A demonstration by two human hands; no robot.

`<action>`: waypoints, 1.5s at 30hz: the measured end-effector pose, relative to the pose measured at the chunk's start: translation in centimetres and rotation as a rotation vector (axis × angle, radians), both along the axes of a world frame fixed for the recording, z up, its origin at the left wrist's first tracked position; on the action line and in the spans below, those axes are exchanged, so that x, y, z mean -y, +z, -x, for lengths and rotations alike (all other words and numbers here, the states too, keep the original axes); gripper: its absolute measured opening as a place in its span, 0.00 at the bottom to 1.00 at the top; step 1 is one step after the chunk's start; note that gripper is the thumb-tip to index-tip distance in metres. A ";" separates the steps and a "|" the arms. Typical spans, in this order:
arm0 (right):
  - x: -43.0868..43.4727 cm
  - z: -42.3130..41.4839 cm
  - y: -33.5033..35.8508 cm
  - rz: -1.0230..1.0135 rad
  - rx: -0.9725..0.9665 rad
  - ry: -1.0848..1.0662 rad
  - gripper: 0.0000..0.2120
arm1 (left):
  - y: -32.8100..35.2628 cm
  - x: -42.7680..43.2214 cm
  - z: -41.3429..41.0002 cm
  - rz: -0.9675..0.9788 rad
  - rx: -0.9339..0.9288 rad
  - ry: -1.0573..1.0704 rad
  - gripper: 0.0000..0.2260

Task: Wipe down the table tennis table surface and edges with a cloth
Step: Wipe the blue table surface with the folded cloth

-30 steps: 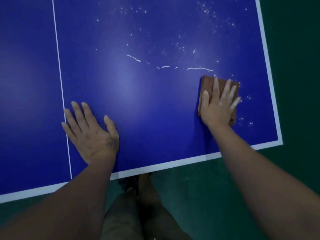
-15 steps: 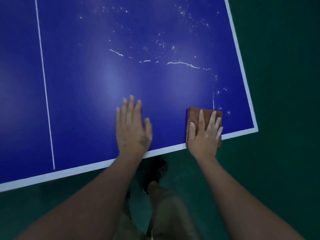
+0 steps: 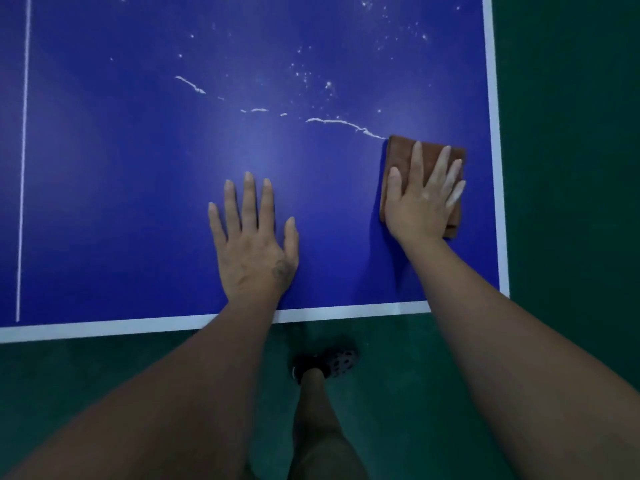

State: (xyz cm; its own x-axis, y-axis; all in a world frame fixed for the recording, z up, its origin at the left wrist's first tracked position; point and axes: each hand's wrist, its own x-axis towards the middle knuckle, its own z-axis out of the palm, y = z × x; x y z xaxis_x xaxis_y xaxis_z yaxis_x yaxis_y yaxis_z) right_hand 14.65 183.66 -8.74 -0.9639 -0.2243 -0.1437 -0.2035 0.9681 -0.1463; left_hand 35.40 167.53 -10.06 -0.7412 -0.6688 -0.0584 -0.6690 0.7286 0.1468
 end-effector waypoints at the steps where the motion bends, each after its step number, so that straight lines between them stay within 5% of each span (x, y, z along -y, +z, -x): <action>1: -0.4 -0.2 0.1 0.009 0.007 0.038 0.32 | 0.1 0.0 0.1 0.000 0.004 0.005 0.33; 6: -6.1 -6.1 0.4 0.006 -0.079 0.289 0.31 | 0.6 0.0 0.2 -0.032 -0.003 0.026 0.31; 11: -12.6 -10.3 0.1 -0.023 -0.030 0.266 0.32 | 0.7 0.1 0.4 -0.047 -0.012 0.036 0.32; 25: -4.2 8.6 -0.1 0.022 -0.046 0.283 0.31 | 0.9 0.1 0.5 -0.017 -0.063 0.028 0.31; 39: -14.8 3.3 0.3 0.047 -0.018 0.674 0.31 | 1.6 -0.1 0.7 -0.030 -0.086 0.021 0.30; 45: -12.5 6.6 0.5 0.054 0.002 0.785 0.31 | 1.1 0.1 0.7 -0.018 -0.090 0.017 0.30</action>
